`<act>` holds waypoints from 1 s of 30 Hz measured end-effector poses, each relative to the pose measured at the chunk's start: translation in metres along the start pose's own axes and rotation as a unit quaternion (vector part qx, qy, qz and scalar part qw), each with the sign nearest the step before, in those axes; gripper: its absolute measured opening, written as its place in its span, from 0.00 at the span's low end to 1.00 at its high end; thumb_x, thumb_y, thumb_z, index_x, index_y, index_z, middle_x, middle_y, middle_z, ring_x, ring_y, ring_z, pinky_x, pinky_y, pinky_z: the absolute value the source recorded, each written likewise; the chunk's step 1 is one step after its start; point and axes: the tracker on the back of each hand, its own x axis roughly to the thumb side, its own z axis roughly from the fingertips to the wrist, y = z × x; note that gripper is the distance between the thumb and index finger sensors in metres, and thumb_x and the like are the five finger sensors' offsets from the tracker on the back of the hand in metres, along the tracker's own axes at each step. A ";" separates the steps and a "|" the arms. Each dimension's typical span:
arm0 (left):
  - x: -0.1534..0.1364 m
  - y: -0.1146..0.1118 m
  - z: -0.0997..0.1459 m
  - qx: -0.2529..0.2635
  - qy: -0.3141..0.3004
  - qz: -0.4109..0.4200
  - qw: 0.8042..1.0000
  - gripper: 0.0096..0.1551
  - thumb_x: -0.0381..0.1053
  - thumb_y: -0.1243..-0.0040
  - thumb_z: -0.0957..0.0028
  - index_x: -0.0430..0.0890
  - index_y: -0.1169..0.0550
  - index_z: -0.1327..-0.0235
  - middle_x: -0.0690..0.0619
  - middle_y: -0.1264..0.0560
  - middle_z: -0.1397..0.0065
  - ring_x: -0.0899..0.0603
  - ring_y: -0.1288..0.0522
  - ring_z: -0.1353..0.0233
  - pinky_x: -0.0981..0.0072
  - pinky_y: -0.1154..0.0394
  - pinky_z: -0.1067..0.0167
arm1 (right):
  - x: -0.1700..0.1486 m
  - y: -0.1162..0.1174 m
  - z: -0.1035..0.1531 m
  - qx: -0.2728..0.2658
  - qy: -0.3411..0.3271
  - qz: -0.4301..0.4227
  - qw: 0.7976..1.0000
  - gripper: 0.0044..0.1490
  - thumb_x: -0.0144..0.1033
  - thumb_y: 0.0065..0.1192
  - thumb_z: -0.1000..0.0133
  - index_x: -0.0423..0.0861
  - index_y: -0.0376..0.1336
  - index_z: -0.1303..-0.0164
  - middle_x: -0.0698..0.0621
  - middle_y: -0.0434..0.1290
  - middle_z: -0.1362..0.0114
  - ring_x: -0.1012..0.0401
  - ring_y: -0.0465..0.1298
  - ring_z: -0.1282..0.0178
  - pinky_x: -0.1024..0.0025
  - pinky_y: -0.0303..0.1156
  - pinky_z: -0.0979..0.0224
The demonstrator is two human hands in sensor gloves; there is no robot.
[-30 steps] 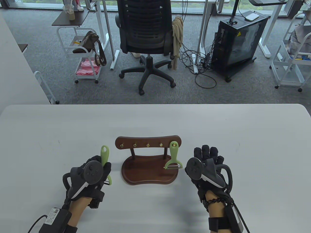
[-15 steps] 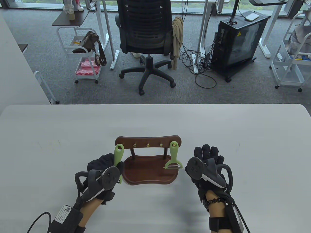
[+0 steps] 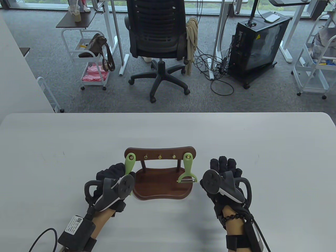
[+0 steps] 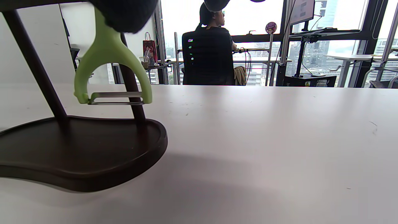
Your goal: Hook vegetable scraper onto key rack
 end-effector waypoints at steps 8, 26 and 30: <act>0.000 -0.008 -0.007 -0.016 0.014 -0.004 1.000 0.35 0.65 0.45 0.45 0.37 0.22 0.43 0.45 0.17 0.49 0.45 0.12 0.55 0.39 0.20 0.43 | 0.000 0.000 0.000 0.001 0.001 -0.003 1.000 0.56 0.50 0.52 0.37 0.25 0.39 0.15 0.20 0.36 0.17 0.20 0.40 0.22 0.19 0.45 0.28; 0.000 -0.017 -0.004 -0.019 0.032 0.049 0.998 0.35 0.65 0.45 0.43 0.38 0.23 0.39 0.45 0.17 0.45 0.43 0.12 0.50 0.38 0.22 0.39 | 0.000 0.000 0.001 0.005 0.001 -0.009 1.000 0.56 0.50 0.52 0.37 0.25 0.39 0.15 0.20 0.36 0.17 0.20 0.40 0.22 0.19 0.45 0.27; -0.002 -0.017 -0.003 -0.014 0.029 0.048 0.998 0.35 0.65 0.45 0.43 0.39 0.23 0.38 0.44 0.18 0.44 0.43 0.12 0.49 0.37 0.22 0.39 | 0.000 0.000 0.001 0.007 0.001 -0.008 1.000 0.56 0.50 0.52 0.37 0.25 0.39 0.15 0.20 0.37 0.17 0.20 0.40 0.22 0.20 0.45 0.27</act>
